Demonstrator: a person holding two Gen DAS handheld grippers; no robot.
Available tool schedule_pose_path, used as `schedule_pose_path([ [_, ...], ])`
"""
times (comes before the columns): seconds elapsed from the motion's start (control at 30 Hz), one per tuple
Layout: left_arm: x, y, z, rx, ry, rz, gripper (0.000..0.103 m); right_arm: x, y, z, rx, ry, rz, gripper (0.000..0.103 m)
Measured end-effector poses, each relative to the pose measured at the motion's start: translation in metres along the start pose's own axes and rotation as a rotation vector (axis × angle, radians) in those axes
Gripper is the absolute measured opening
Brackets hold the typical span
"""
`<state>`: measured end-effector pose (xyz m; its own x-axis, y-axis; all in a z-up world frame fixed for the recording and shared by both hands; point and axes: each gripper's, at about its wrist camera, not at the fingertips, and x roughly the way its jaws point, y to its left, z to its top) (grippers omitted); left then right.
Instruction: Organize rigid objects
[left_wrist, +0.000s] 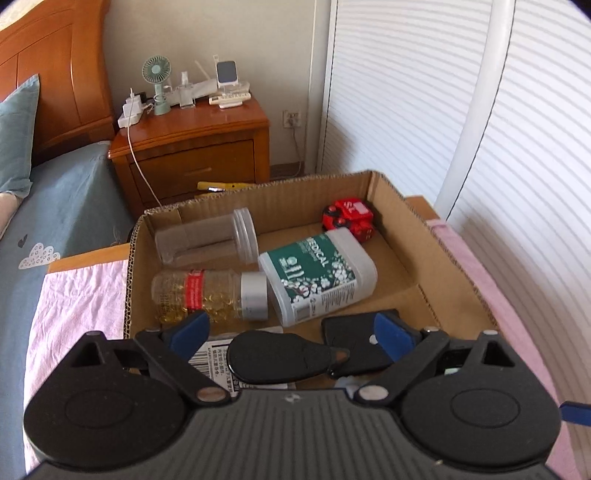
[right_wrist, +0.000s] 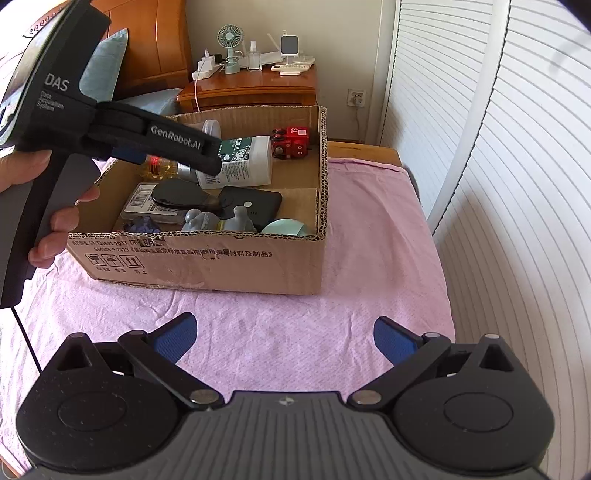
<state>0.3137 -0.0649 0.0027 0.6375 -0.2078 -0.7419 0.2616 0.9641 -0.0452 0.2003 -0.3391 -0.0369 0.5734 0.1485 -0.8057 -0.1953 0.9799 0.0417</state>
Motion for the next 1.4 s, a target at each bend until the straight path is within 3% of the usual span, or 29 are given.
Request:
schedule_pose_path([
  [0.23,-0.046,0.001,-0.001,0.022,-0.106,0.017,0.099,-0.008,0.004,0.001,-0.007,-0.016,0.001,0.103],
  [0.43,-0.095,-0.007,-0.021,0.118,-0.196,0.080,0.102,-0.022,0.010,0.000,-0.010,-0.045,-0.009,0.103],
  [0.6,-0.122,-0.002,-0.055,0.085,-0.166,0.093,0.102,-0.031,0.017,-0.001,-0.014,-0.060,-0.039,0.103],
  [0.8,-0.147,-0.004,-0.100,0.019,-0.136,0.192,0.102,-0.037,0.022,-0.010,0.031,-0.057,-0.082,0.103],
  [1.03,-0.162,0.003,-0.121,-0.098,-0.048,0.186,0.102,-0.060,0.037,-0.020,0.049,-0.070,-0.072,0.103],
  [1.4,-0.172,0.002,-0.127,-0.114,-0.054,0.237,0.102,-0.078,0.048,-0.024,0.037,-0.098,-0.087,0.103],
])
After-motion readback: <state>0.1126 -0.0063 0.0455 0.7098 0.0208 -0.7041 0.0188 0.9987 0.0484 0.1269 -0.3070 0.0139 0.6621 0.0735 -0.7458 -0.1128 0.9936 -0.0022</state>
